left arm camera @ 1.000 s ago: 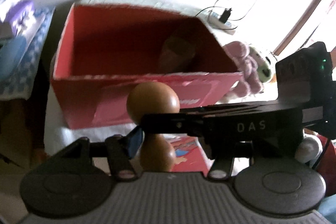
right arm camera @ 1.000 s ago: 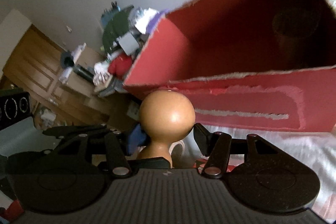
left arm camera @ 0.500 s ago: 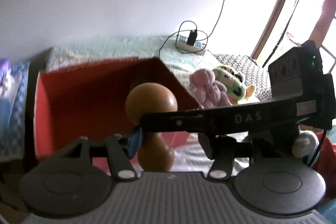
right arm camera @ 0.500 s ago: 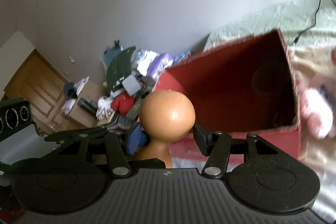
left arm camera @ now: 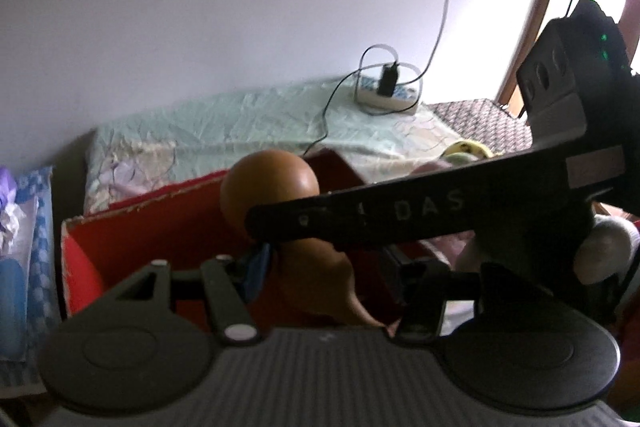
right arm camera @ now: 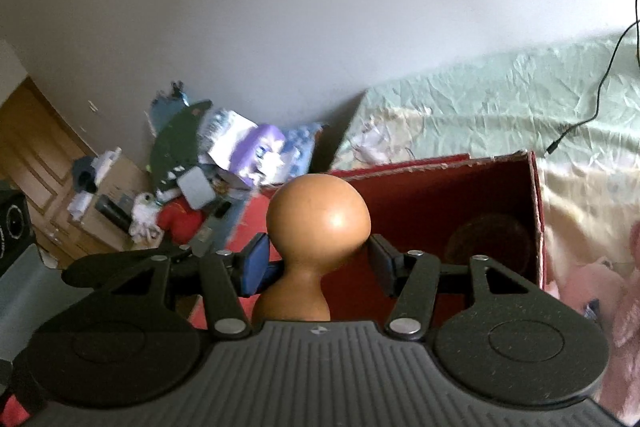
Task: Organize objects
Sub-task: 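Lower the doll into the red box with the right gripper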
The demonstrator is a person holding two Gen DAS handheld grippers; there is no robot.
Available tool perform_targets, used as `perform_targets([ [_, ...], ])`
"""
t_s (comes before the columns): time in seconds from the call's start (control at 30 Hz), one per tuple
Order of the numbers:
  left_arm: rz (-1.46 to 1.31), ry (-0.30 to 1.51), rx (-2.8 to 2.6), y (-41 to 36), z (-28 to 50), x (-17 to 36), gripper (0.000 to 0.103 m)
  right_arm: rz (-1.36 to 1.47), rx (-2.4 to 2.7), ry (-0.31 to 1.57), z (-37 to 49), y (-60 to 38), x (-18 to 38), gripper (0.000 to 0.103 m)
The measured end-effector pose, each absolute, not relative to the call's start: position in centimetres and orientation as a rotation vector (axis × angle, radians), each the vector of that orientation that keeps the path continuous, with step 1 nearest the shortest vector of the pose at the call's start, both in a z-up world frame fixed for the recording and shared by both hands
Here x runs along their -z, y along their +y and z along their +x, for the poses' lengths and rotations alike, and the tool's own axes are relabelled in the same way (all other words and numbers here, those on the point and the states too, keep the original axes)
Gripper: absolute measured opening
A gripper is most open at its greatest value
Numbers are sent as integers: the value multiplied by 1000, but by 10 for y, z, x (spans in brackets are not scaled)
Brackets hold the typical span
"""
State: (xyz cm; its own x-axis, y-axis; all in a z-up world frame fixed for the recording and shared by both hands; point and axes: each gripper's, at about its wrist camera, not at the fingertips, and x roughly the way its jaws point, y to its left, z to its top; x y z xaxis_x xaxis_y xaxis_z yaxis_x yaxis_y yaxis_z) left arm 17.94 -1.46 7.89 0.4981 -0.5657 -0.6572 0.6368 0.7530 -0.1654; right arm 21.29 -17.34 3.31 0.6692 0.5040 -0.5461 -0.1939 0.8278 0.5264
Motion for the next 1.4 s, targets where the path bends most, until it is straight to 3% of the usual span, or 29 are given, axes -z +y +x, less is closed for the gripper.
perform_targets([
  [0.5,49,985,677,-17,243,-7,55,420,-352,962,261,-170,22,57],
  [1.4,57,1120,665,-30,258,8,56,368,-243,1077,272,-163,30,57],
])
